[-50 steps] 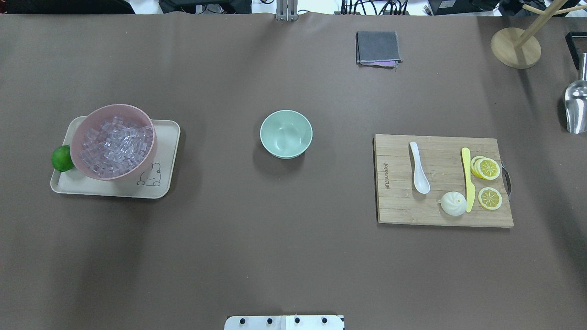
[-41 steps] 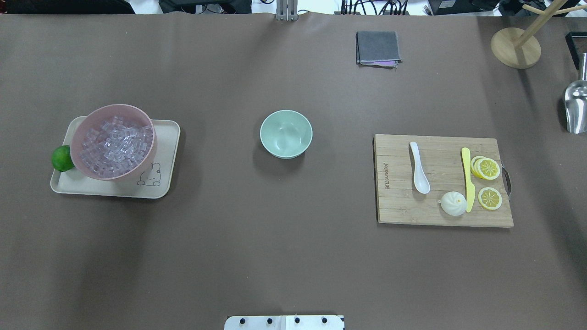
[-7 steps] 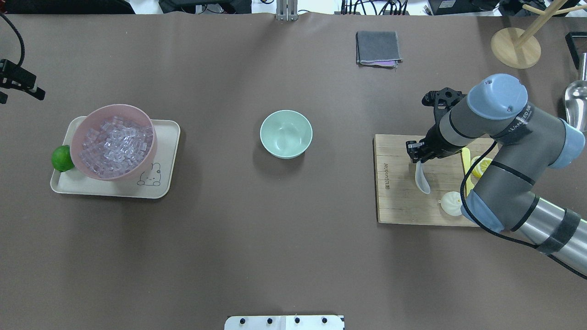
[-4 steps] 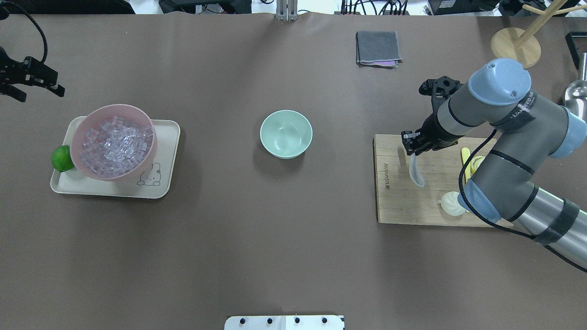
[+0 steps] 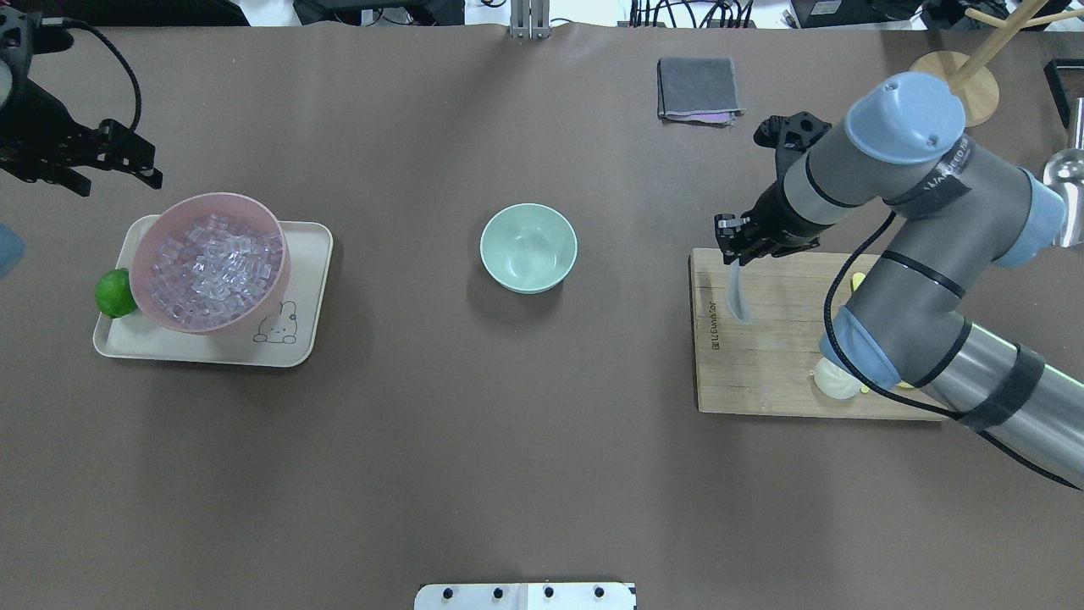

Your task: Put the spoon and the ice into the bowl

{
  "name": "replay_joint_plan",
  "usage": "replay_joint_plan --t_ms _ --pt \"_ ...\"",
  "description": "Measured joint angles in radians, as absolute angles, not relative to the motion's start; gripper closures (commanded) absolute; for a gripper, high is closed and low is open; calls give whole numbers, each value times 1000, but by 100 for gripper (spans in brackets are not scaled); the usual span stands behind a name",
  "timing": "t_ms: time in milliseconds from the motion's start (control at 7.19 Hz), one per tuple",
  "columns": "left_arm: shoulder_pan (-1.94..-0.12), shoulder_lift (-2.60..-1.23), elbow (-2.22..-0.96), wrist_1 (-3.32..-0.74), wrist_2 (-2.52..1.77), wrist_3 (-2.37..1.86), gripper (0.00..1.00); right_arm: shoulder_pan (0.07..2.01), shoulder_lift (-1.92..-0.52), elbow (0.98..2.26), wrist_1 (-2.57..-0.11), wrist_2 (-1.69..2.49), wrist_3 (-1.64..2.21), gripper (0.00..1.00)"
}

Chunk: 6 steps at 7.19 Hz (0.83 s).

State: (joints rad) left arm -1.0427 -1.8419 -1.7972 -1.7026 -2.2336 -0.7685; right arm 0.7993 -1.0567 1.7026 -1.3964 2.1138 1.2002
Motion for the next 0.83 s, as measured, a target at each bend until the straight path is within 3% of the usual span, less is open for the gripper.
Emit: replay_joint_plan --t_ms 834 --pt "-960 -1842 -1808 -1699 -2220 -838 3 712 -826 1566 -1413 1952 1619 100"
